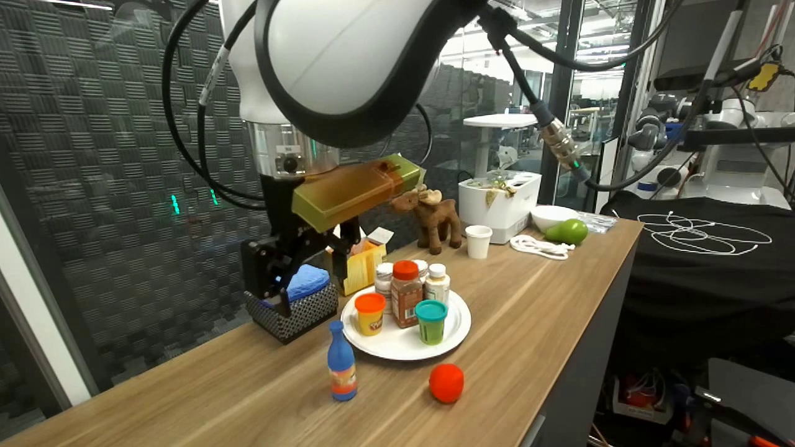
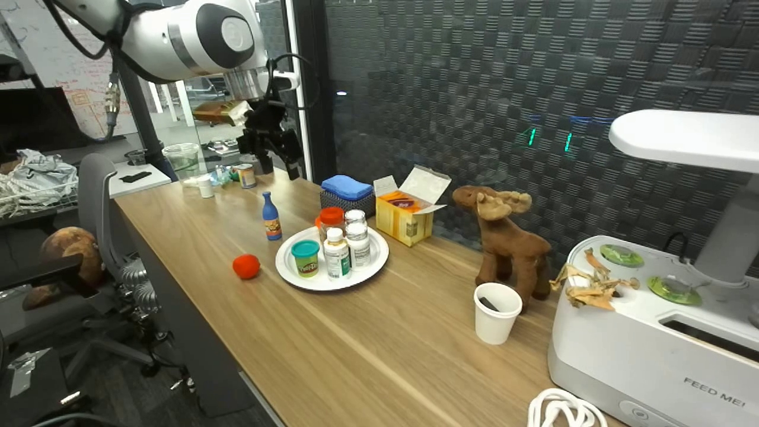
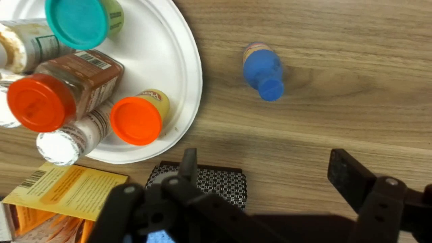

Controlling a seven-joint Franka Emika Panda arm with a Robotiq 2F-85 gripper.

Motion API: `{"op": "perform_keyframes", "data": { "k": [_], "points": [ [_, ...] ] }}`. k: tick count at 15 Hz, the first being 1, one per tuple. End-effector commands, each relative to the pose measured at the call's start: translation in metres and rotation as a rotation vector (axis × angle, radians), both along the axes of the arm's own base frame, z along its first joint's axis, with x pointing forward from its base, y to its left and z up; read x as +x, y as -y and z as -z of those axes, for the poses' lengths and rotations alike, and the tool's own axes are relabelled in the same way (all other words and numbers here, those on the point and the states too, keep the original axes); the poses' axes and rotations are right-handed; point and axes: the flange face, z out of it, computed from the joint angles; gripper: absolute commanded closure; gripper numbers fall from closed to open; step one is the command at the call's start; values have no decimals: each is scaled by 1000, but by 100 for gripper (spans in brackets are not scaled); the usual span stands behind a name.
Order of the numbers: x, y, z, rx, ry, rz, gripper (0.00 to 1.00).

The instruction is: Put all the bottles and the orange plushie on the white plate

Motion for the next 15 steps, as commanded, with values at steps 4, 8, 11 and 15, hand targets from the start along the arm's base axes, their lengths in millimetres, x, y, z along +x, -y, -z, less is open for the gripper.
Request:
{"op": "perform_keyframes", "data": {
  "k": [4, 8, 11, 15],
  "points": [
    [-6, -10, -13, 12, -114, 46, 0],
    [-12, -11, 0, 15, -184, 76, 0],
    [-13, -10, 10, 18, -216, 89, 0],
    [-8, -10, 17, 33, -201, 80, 5]
  ]
}}
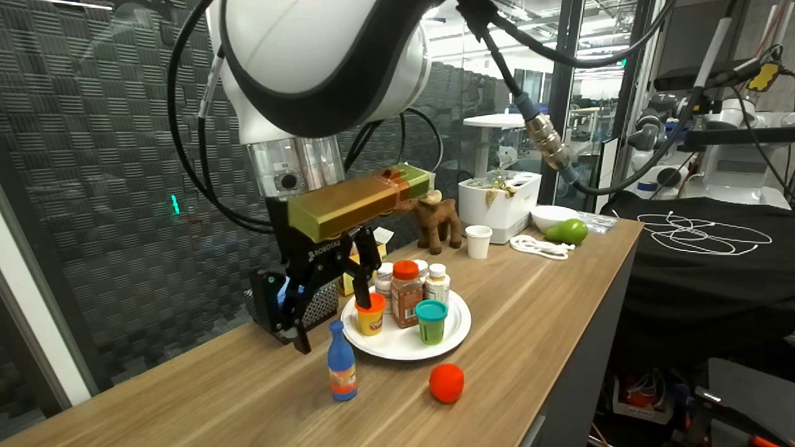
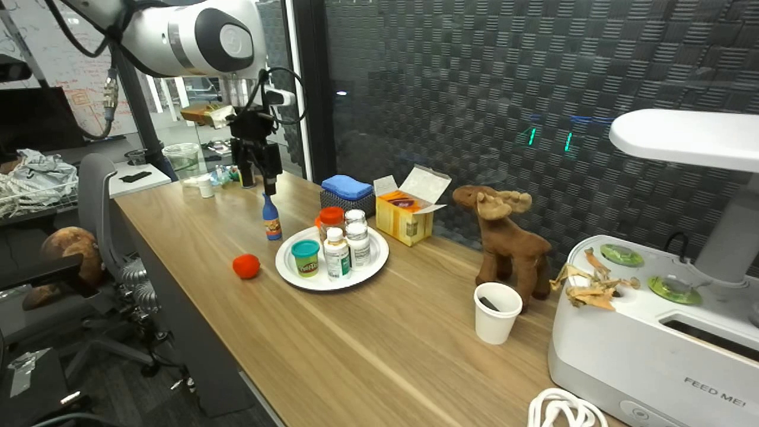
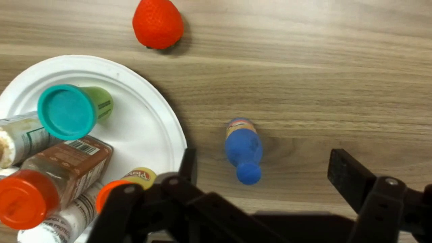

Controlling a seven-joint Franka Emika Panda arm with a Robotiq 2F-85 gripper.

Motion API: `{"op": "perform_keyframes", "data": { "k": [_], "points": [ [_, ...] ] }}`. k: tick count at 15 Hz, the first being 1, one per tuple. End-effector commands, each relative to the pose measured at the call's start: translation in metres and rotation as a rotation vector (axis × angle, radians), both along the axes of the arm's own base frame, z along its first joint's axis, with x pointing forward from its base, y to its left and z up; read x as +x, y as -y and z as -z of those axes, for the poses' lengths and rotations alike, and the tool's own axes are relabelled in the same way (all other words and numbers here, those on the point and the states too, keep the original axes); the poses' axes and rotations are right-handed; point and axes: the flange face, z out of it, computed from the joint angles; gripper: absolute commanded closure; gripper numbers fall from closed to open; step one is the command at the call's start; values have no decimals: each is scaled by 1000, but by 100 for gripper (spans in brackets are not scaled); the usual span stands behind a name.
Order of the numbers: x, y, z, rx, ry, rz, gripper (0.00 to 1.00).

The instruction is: Put all the bottles and the orange plushie on the white plate

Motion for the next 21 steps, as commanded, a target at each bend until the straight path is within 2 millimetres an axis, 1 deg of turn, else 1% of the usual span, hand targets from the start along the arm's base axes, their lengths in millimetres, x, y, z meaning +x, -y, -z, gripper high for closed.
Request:
{"op": "perform_keyframes", "data": {
  "k": [1, 2, 3, 4, 5, 6, 7, 9, 11, 12, 13, 14, 16, 19, 21],
  "points": [
    [10, -3, -3, 18, 15, 8, 24],
    [11, -3, -2, 19, 13, 9, 29],
    [12, -3, -2, 16, 11, 11, 30],
    [12, -4, -2, 12, 10, 13, 36],
    [12, -4, -1, 10, 11, 12, 47],
    [12, -4, -2, 5, 12, 14, 54],
    [12, -5, -3, 3, 13, 14, 63],
    [11, -5, -4, 3, 14, 15, 76],
    [11, -6, -6, 3, 18, 14, 92],
    [10, -6, -7, 3, 18, 14, 95],
    [10, -7, -8, 5, 19, 14, 94],
    [9, -7, -9, 6, 23, 13, 91],
    [10, -7, -16, -1, 41, 15, 91],
    [8, -3, -34, 15, 92, 29, 91],
    [3, 3, -48, 15, 133, 60, 91]
  ]
}}
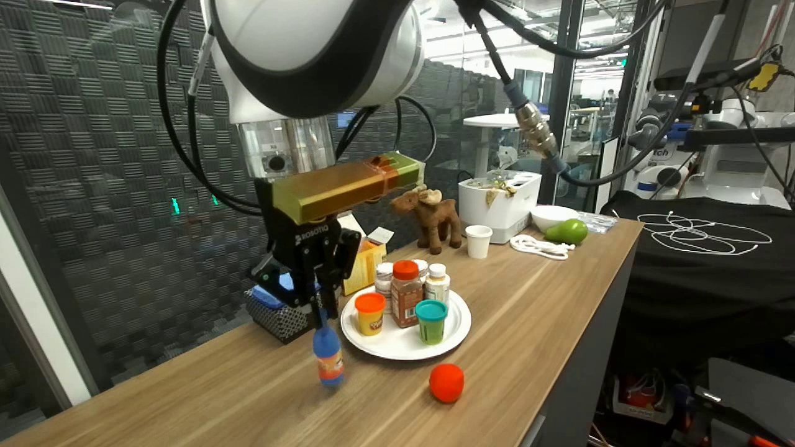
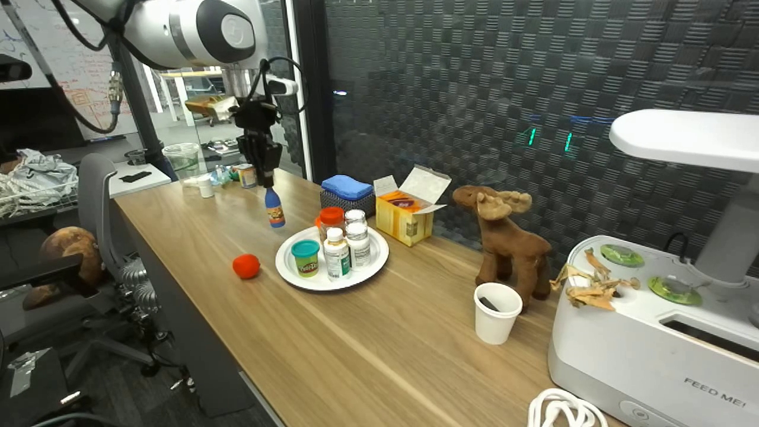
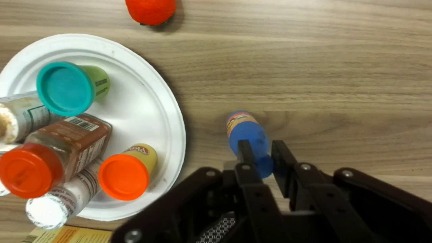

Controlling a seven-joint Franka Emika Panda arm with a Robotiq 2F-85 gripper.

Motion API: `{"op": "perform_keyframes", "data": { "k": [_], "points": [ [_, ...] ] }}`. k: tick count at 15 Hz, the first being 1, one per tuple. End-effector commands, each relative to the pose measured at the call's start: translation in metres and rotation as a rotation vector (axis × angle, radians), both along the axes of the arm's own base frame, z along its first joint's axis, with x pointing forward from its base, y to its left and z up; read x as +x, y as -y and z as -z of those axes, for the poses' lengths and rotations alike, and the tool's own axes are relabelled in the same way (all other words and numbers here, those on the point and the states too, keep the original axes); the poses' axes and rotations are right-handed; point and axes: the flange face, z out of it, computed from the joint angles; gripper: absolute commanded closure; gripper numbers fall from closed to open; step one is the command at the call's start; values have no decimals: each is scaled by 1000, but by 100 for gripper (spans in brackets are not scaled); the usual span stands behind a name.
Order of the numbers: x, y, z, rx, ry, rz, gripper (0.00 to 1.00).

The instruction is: Put all the bottles and the orange plushie on the white plate

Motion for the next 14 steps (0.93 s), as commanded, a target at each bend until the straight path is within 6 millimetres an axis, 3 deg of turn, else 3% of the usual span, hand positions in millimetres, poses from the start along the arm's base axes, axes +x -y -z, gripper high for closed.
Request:
{"op": "perform_keyframes", "data": {
  "k": [1, 7, 14],
  "points": [
    [-10, 8, -35, -2, 95, 54, 91],
    [-24, 44, -49, -51, 152, 212, 91],
    [-34, 71, -12, -74, 177, 241, 91]
  ]
}}
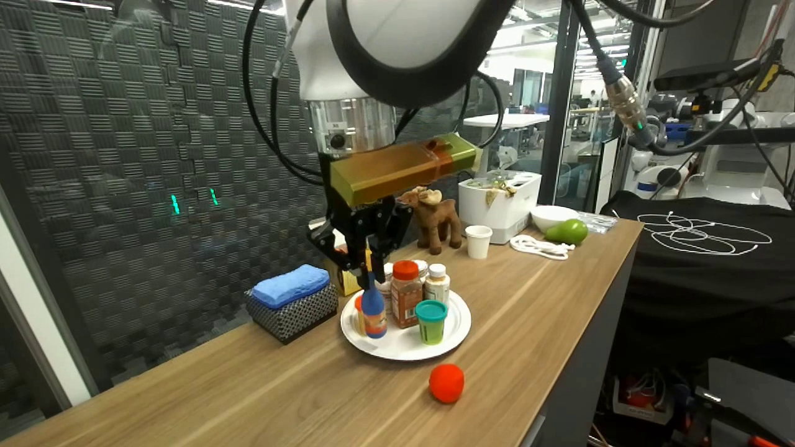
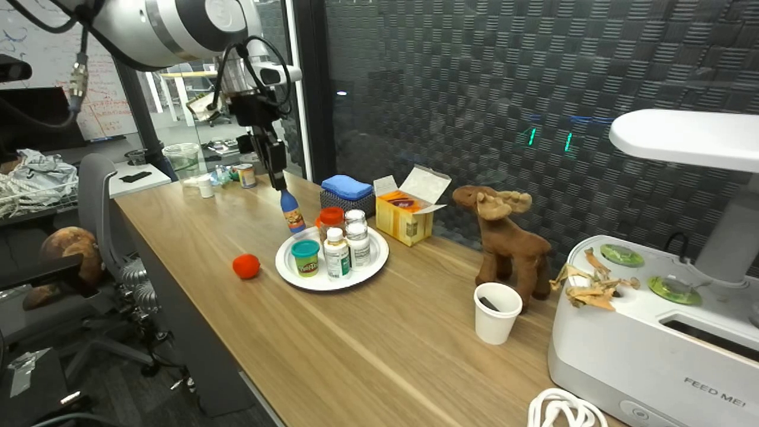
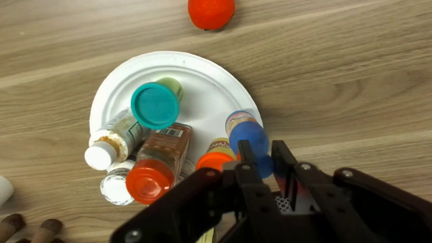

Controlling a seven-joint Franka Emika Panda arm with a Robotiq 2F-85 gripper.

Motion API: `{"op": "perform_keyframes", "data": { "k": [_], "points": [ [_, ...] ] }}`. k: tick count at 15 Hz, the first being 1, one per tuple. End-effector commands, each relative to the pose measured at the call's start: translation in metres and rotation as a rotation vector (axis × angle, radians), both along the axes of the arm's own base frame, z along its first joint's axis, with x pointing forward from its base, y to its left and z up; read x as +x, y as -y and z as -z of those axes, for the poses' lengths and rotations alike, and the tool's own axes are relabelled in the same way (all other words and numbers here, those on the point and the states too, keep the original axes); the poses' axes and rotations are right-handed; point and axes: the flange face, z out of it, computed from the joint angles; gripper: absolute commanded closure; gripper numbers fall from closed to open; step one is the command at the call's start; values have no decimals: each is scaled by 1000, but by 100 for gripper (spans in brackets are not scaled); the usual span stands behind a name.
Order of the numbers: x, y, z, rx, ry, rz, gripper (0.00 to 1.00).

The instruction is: Put all the bottles and the orange plushie on the white plate

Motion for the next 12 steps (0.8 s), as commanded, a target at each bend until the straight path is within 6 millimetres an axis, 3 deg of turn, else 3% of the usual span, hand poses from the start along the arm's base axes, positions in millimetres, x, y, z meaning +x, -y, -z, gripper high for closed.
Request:
{"op": "perform_keyframes", "data": {
  "k": [1, 12],
  "points": [
    [-9, 15, 6, -10, 76, 21, 91],
    [-11, 41, 26, -4, 160, 64, 91]
  ]
}}
